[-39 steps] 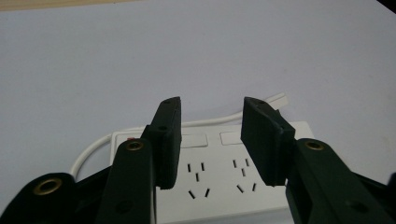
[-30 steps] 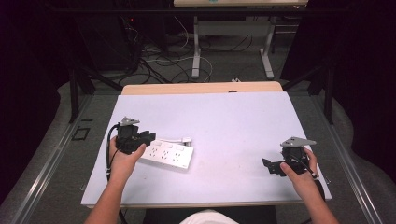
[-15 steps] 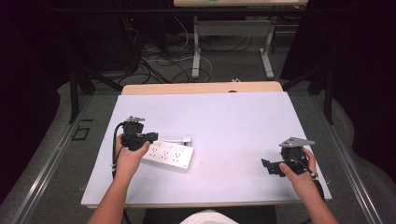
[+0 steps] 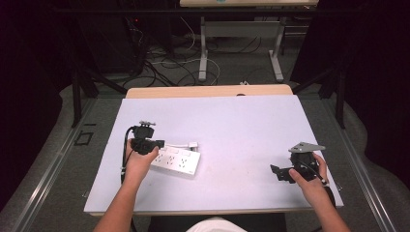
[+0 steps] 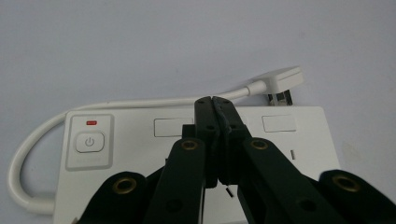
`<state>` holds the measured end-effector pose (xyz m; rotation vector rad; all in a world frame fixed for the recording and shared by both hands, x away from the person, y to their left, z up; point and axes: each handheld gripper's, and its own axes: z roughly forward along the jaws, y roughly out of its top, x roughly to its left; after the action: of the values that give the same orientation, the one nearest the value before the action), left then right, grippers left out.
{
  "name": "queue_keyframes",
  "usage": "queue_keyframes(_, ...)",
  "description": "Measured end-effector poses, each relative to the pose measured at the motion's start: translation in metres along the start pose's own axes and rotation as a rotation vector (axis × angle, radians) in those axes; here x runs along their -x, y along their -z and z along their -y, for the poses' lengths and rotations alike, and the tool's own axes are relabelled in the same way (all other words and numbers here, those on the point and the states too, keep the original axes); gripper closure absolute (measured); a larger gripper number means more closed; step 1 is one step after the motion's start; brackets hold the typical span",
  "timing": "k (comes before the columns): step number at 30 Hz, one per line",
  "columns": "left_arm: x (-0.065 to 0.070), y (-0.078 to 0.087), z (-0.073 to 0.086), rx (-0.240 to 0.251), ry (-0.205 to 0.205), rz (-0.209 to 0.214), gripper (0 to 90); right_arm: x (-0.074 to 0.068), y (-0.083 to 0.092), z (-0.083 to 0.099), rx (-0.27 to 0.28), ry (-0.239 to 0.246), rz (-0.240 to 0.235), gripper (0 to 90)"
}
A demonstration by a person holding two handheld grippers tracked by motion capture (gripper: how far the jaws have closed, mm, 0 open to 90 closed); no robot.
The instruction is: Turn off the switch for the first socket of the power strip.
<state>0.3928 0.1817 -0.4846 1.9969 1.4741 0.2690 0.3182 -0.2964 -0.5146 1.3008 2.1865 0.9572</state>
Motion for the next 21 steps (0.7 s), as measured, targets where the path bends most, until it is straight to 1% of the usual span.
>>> queue_keyframes(2,-0.001,-0.001,0.000,-0.015,0.000,0.003,90.0,0.000,0.000,0.000,0.000,0.001,-0.001,3.6)
queue_keyframes(4,-0.001,-0.004,0.000,-0.013,0.008,-0.001,90.0,0.000,0.000,0.000,0.002,0.009,-0.001,3.6)
queue_keyframes(5,-0.002,-0.003,-0.001,-0.033,0.004,0.003,89.9,0.000,0.000,0.000,0.001,0.008,0.000,3.6)
queue_keyframes(6,-0.002,-0.006,0.000,-0.024,0.010,-0.003,90.0,0.000,-0.001,0.000,0.001,0.010,0.002,3.7)
queue_keyframes(8,-0.002,-0.007,-0.001,-0.034,0.013,0.002,90.0,0.000,-0.001,0.000,-0.002,0.003,-0.002,3.6)
queue_keyframes(9,-0.002,-0.009,0.000,-0.029,0.018,-0.001,90.0,0.000,-0.001,0.000,-0.003,0.002,-0.002,3.6)
queue_keyframes(16,-0.004,-0.016,-0.001,-0.053,0.020,0.000,90.0,0.000,-0.001,0.001,-0.006,0.012,0.003,3.7)
queue_keyframes(21,-0.006,-0.022,0.000,-0.072,0.026,-0.003,90.0,0.000,-0.002,0.001,-0.004,0.013,-0.005,3.7)
